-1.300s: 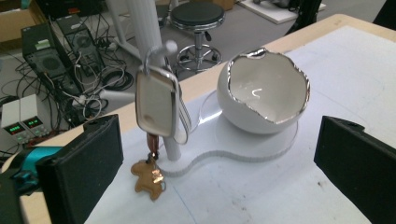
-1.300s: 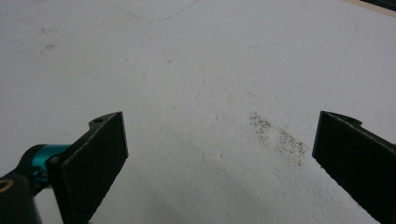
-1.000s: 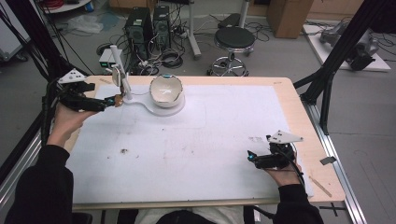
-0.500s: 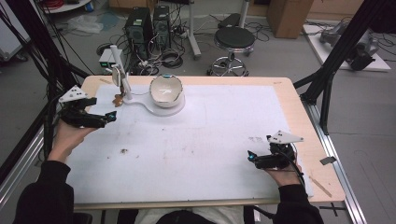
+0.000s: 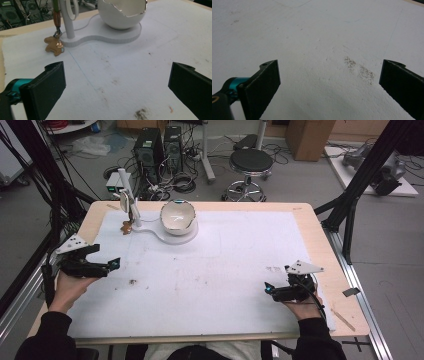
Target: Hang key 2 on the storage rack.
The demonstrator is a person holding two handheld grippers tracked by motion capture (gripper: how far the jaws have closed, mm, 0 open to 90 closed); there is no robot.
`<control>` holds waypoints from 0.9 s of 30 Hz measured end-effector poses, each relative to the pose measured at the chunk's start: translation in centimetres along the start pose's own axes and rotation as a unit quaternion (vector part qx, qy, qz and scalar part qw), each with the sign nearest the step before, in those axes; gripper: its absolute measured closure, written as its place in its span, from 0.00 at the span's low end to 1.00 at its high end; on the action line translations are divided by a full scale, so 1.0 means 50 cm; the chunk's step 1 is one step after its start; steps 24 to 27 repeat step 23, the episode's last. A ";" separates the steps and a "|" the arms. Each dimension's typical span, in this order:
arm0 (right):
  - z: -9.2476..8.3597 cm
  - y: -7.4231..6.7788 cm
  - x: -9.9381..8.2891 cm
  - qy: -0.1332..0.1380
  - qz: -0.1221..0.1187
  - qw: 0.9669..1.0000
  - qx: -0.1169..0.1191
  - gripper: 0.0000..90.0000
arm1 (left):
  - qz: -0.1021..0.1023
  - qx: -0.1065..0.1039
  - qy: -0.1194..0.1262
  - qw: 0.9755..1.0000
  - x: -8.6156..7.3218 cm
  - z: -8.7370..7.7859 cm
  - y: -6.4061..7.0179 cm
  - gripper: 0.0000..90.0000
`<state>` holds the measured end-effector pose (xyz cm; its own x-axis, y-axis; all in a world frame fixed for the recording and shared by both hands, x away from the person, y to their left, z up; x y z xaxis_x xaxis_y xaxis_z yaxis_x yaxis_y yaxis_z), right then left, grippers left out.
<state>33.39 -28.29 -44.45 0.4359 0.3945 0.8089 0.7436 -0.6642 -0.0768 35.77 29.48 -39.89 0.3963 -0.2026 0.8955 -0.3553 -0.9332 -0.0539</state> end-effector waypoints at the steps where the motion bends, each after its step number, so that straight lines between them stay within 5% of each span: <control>1: 0.000 0.000 0.000 0.000 0.000 1.000 -0.001 0.03 | 0.002 -0.002 0.003 1.000 -0.006 -0.002 0.005 0.02; 12: -0.003 0.000 -0.002 0.001 0.001 1.000 0.000 0.03 | 0.027 -0.003 -0.013 1.000 -0.069 -0.020 0.034 0.02; 17: -0.003 0.000 -0.003 0.000 0.001 1.000 0.001 0.03 | 0.022 0.000 -0.025 0.999 -0.105 -0.029 0.041 0.02; 27: 0.000 0.001 -0.003 -0.003 -0.002 1.000 0.002 0.03 | 0.023 0.012 -0.010 1.000 -0.103 -0.045 0.044 0.02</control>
Point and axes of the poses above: each handheld gripper's, and its own axes: z roughly forward along the jaws, x roughly out of its top, y roughly to its right, the point moved 4 cm from there along z, roughly forward along the jaws, and after that the axes turned 14 degrees about x, right-handed, at the moved point
